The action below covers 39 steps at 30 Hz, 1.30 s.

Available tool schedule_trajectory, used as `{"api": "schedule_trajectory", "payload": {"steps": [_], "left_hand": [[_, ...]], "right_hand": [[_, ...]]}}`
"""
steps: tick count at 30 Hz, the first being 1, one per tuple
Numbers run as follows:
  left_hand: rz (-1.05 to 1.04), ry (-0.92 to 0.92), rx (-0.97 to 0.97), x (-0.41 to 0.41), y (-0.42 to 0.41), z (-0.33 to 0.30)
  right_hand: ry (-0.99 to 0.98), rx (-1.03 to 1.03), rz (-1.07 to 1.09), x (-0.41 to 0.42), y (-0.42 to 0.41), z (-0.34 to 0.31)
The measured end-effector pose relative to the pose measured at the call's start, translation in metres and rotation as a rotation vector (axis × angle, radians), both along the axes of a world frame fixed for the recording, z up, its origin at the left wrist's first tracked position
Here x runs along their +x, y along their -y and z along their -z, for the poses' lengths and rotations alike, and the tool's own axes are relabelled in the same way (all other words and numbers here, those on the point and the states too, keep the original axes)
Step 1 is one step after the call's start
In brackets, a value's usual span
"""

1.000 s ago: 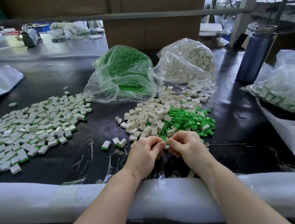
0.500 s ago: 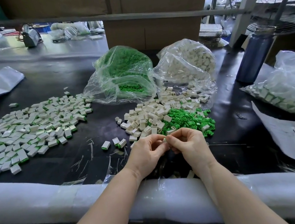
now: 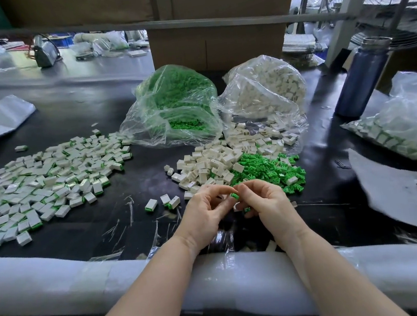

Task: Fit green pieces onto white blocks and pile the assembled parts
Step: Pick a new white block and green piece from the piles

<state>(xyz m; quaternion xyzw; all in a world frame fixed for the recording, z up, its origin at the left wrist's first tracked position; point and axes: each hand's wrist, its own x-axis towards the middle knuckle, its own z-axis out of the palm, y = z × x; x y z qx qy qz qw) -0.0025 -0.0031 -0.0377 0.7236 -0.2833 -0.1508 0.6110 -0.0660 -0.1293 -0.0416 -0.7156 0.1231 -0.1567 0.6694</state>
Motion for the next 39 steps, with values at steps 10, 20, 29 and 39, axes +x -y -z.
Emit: {"api": "schedule_trajectory", "payload": {"steps": [10, 20, 29, 39], "left_hand": [[0.014, 0.038, 0.026, -0.003, 0.0004, -0.0041], [0.01, 0.047, 0.06, -0.0031, 0.0012, -0.0047], [0.012, 0.085, 0.085, -0.0032, 0.0004, -0.0051], [0.03, 0.073, 0.112, -0.0045, 0.0012, -0.0047]], "right_hand": [[0.024, 0.006, -0.104, -0.0018, 0.0011, -0.0009], [-0.003, -0.023, -0.165, -0.0006, 0.002, 0.0006], [-0.014, -0.025, -0.183, -0.0008, 0.0024, 0.0025], [-0.016, 0.0, -0.172, -0.0002, 0.001, 0.0004]]}}
